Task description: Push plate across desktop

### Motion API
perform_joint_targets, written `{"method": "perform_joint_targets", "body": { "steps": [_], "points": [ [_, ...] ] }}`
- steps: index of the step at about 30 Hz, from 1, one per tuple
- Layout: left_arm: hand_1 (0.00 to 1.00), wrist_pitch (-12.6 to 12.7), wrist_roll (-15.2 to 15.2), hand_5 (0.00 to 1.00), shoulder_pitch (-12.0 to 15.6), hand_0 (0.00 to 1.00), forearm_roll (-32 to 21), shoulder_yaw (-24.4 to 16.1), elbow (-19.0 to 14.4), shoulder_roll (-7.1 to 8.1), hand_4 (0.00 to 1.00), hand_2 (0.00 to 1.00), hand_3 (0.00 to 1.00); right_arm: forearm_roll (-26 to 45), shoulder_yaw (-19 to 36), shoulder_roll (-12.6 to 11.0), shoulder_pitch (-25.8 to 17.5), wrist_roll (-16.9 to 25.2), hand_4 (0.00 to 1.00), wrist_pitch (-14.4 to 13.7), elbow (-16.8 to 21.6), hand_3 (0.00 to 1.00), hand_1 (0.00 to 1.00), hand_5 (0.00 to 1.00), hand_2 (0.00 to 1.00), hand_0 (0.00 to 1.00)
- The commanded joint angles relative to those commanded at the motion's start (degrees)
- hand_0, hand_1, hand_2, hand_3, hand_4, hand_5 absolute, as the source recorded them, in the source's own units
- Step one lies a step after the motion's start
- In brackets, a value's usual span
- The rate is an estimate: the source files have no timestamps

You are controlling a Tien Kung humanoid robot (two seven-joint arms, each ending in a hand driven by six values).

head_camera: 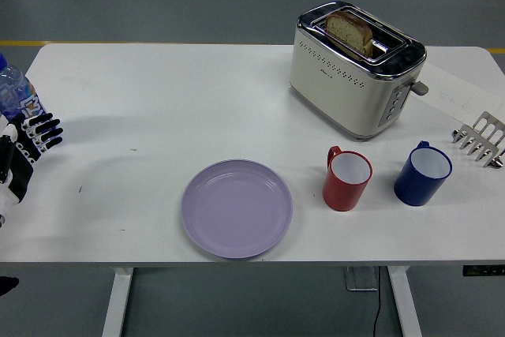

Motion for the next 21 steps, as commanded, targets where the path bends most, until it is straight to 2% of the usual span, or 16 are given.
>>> {"method": "perform_joint_targets", "body": {
  "steps": [21],
  "points": [
    [0.731, 1.2, -0.6, 0.998, 0.1, 0.758, -0.6, 0.2, -0.1, -0.51, 0.547, 0.705, 0.656, -2.9, 1.3, -0.1, 0.1, -1.0, 0.322, -0.4, 0.1, 0.586, 0.465, 0.513, 0.609, 0.553]
  ]
}}
